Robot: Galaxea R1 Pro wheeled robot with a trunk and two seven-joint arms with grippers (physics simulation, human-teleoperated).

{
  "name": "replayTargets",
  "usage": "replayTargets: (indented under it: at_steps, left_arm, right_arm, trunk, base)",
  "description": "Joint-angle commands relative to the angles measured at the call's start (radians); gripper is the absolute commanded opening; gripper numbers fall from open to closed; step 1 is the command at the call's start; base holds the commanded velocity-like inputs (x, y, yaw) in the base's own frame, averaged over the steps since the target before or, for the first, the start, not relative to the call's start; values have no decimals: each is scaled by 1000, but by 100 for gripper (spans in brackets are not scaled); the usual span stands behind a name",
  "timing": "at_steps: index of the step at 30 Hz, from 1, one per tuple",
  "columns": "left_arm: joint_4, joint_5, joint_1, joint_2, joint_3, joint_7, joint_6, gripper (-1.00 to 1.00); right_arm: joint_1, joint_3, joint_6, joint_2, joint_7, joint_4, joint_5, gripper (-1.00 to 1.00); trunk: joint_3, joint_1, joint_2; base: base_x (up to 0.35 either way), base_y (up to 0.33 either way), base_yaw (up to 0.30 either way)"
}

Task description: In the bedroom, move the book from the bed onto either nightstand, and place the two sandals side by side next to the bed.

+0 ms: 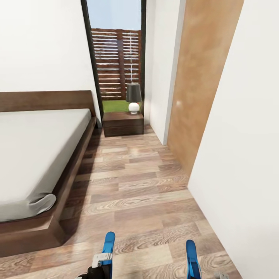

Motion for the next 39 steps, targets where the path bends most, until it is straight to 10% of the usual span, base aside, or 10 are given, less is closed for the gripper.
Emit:
replayTargets:
  at_steps: [1,39]
  left_arm:
    - [1,10,-1,1,-8,0,-4,-100]
    - [1,11,-1,1,-8,0,-4,-100]
  right_arm:
    - [-1,-8,0,0,3,0,6,-100]
    - [-1,-8,0,0,7,0,6,-100]
  trunk:
    - [-1,0,0]
    - [-1,0,0]
  base:
    - [331,-74,0]
    - [331,-57,14]
